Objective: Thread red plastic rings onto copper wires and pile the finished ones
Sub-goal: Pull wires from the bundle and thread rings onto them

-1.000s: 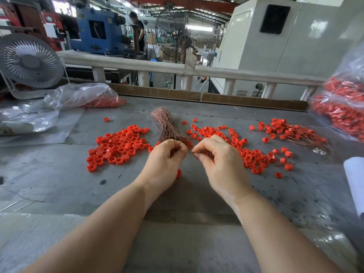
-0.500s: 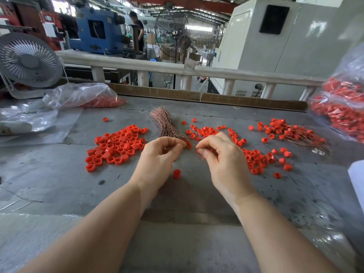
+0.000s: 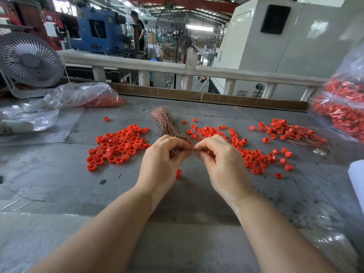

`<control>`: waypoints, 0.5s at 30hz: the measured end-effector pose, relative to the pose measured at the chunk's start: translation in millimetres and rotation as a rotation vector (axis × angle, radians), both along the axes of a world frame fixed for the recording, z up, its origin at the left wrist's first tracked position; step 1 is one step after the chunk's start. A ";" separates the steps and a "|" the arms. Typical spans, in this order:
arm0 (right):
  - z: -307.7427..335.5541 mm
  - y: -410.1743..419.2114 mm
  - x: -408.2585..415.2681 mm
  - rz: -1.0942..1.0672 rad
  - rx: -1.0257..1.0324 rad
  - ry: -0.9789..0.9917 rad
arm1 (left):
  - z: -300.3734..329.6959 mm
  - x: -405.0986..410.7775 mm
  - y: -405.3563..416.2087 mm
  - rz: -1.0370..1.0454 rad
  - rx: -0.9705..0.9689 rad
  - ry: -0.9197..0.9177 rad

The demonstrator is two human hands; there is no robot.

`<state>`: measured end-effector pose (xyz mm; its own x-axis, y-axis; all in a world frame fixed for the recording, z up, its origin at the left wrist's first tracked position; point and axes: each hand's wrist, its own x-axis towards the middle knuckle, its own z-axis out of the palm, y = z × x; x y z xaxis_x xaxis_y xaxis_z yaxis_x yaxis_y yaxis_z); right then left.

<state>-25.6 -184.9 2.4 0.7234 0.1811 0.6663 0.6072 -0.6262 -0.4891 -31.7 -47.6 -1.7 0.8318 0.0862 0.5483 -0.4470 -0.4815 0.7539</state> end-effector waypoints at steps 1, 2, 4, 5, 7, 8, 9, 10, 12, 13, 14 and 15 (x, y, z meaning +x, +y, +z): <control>0.0 0.2 -0.1 0.002 0.001 -0.004 | -0.2 0.2 -0.6 0.004 0.006 0.005; 0.1 0.4 -0.2 0.003 0.001 -0.008 | -0.5 0.5 -1.2 0.011 0.017 0.009; 0.1 1.1 0.0 0.007 -0.003 -0.017 | -1.7 1.2 -2.1 0.034 0.047 0.022; 0.2 1.5 0.0 0.011 -0.006 -0.019 | -2.4 1.6 -2.4 0.048 0.062 0.033; 0.3 1.8 -0.1 0.017 -0.015 -0.022 | -3.6 2.2 -2.6 0.076 0.085 0.055; 0.3 1.7 -0.4 0.018 -0.018 -0.026 | -3.9 2.1 -2.7 0.082 0.089 0.057; 0.4 1.5 -0.4 0.018 -0.017 -0.030 | -3.8 1.8 -2.7 0.080 0.086 0.047; 0.4 1.1 -0.4 0.016 -0.014 -0.032 | -3.4 1.4 -2.6 0.071 0.078 0.030; 0.6 0.6 -0.3 0.012 -0.008 -0.031 | -2.4 0.9 -2.1 0.054 0.060 -0.005; 0.7 0.4 -0.1 0.011 -0.004 -0.031 | -2.2 0.9 -1.6 0.052 0.052 -0.016; 0.8 0.2 0.1 0.010 0.002 -0.032 | -2.3 1.1 -1.1 0.056 0.046 -0.024; 0.9 0.1 0.3 0.010 0.009 -0.034 | -2.5 1.3 -0.5 0.060 0.042 -0.030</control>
<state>-25.3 -184.8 3.3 0.6984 0.1822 0.6922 0.6298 -0.6159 -0.4733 -30.3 -48.1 -4.2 0.8093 0.1116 0.5767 -0.4381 -0.5393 0.7192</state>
